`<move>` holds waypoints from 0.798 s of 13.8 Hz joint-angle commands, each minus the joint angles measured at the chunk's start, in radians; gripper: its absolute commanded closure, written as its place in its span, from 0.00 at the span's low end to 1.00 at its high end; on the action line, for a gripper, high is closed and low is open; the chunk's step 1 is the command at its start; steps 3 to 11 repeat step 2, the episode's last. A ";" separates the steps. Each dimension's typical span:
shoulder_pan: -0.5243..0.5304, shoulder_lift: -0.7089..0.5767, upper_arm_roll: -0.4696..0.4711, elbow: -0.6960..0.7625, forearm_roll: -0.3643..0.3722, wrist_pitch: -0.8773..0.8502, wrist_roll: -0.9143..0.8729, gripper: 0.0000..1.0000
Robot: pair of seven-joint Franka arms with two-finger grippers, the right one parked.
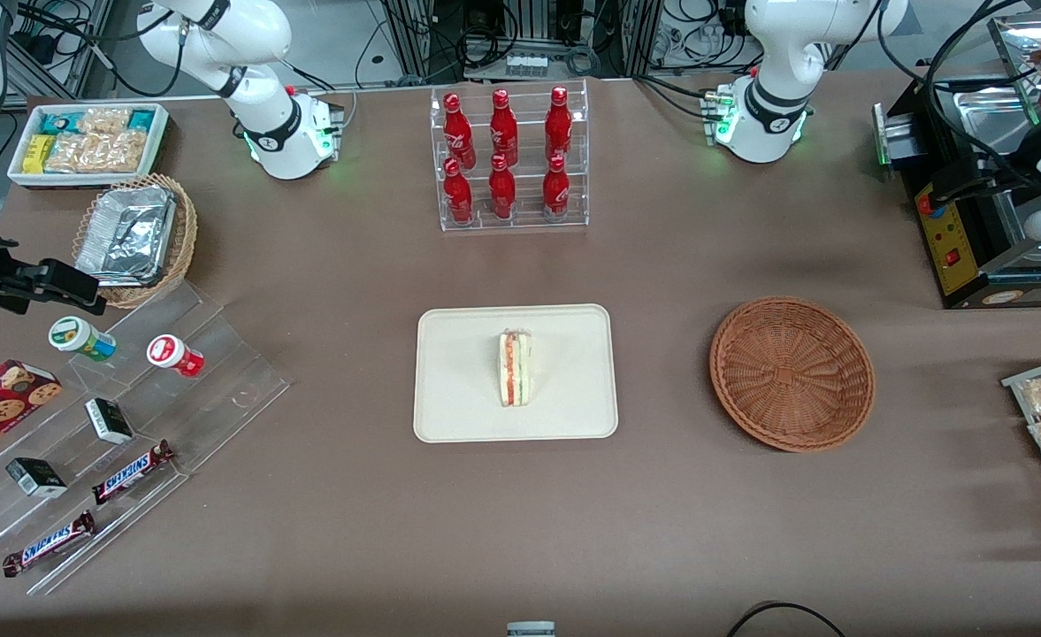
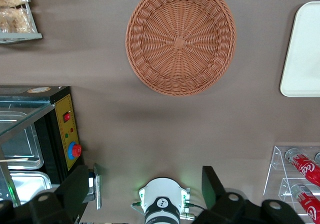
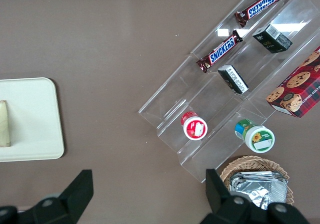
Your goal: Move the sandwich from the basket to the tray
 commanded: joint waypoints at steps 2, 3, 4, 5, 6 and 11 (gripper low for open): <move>0.056 0.007 -0.056 0.018 -0.013 0.009 0.006 0.01; 0.056 0.007 -0.056 0.018 -0.013 0.009 0.006 0.01; 0.056 0.007 -0.056 0.018 -0.013 0.009 0.006 0.01; 0.056 0.007 -0.056 0.018 -0.013 0.009 0.006 0.01; 0.056 0.007 -0.056 0.018 -0.013 0.009 0.006 0.01; 0.056 0.007 -0.056 0.018 -0.013 0.009 0.006 0.01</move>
